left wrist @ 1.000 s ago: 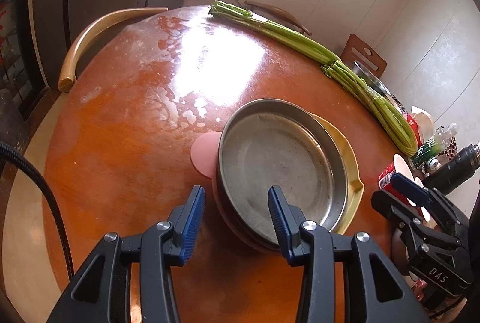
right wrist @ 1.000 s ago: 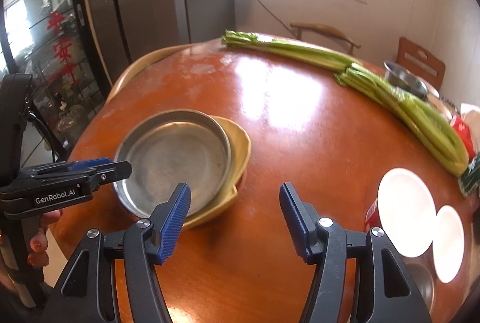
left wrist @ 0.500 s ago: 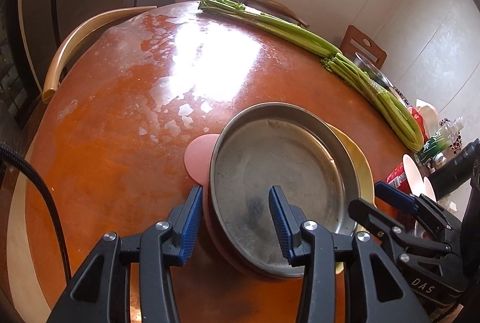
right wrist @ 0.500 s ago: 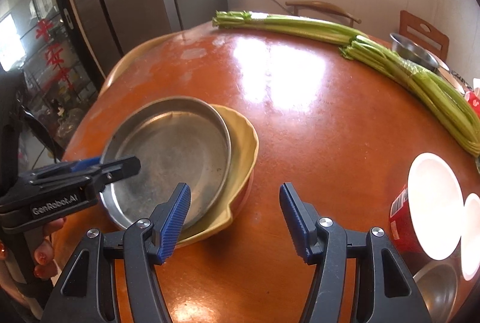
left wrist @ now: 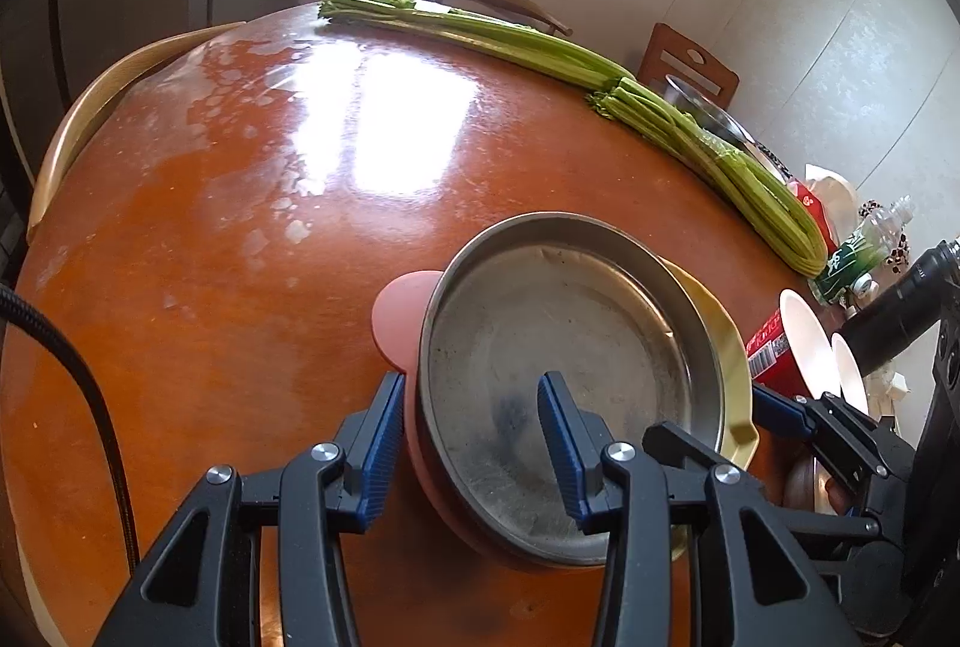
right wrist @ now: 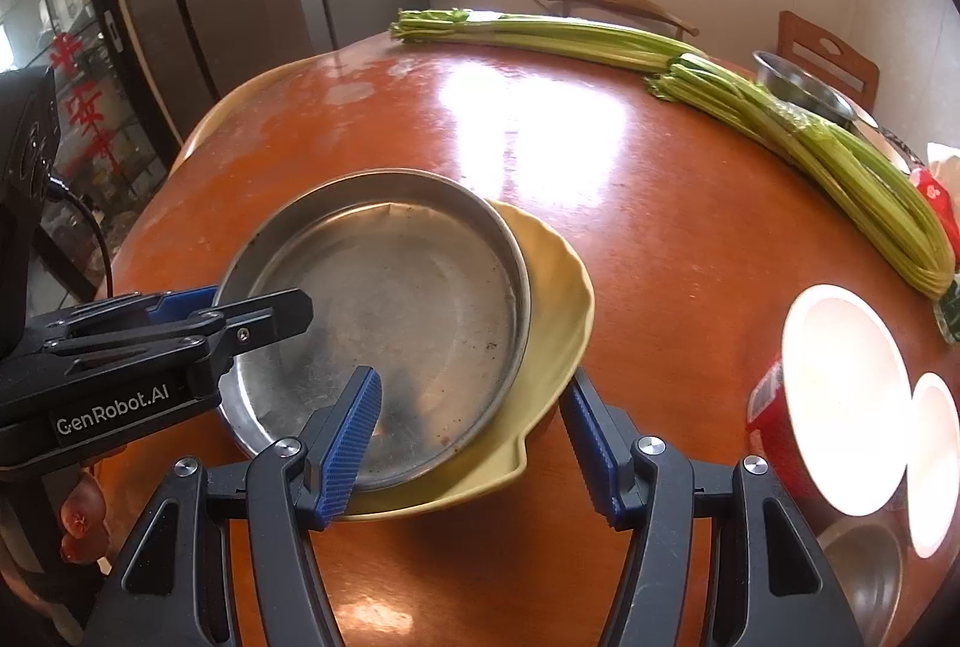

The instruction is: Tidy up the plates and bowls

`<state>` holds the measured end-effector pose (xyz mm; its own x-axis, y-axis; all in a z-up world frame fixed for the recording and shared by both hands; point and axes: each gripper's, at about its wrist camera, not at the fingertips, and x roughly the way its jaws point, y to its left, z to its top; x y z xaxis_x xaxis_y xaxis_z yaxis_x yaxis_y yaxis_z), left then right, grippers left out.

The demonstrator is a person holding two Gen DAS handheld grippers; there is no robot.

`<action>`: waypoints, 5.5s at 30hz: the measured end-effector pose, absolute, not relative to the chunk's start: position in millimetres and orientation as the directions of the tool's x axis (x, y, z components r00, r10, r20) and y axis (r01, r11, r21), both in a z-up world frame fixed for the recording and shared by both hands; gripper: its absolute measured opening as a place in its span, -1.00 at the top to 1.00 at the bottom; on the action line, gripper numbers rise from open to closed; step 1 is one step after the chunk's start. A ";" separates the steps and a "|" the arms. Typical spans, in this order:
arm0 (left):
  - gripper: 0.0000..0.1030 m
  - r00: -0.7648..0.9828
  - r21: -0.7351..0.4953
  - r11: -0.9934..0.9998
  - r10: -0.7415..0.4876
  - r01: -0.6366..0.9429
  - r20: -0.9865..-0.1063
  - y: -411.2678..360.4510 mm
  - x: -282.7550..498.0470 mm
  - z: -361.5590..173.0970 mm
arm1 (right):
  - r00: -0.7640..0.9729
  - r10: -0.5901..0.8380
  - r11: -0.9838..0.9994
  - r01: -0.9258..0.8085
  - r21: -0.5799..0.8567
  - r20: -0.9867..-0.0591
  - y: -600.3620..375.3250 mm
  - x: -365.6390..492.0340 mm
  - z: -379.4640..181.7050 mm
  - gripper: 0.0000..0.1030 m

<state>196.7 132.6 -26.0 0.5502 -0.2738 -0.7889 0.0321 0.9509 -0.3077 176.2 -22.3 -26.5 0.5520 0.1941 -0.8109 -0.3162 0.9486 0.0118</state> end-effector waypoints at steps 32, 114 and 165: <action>0.08 0.552 -0.310 0.950 -0.280 0.041 -0.785 127.8 204.3 -27.4 | 0.563 0.140 0.949 -0.311 -0.051 -0.814 -17.9 180.4 -27.4 -0.27; 0.05 0.653 -0.109 0.957 -0.265 0.270 -0.709 -76.1 97.8 65.7 | 0.813 0.084 0.992 -0.015 0.124 -0.576 -279.8 50.8 66.3 -0.30; 0.05 0.499 -0.207 0.918 -0.361 0.337 -0.788 -111.4 108.0 -19.8 | 0.672 0.115 0.987 -0.158 0.010 -0.732 -238.3 45.6 -26.3 -0.13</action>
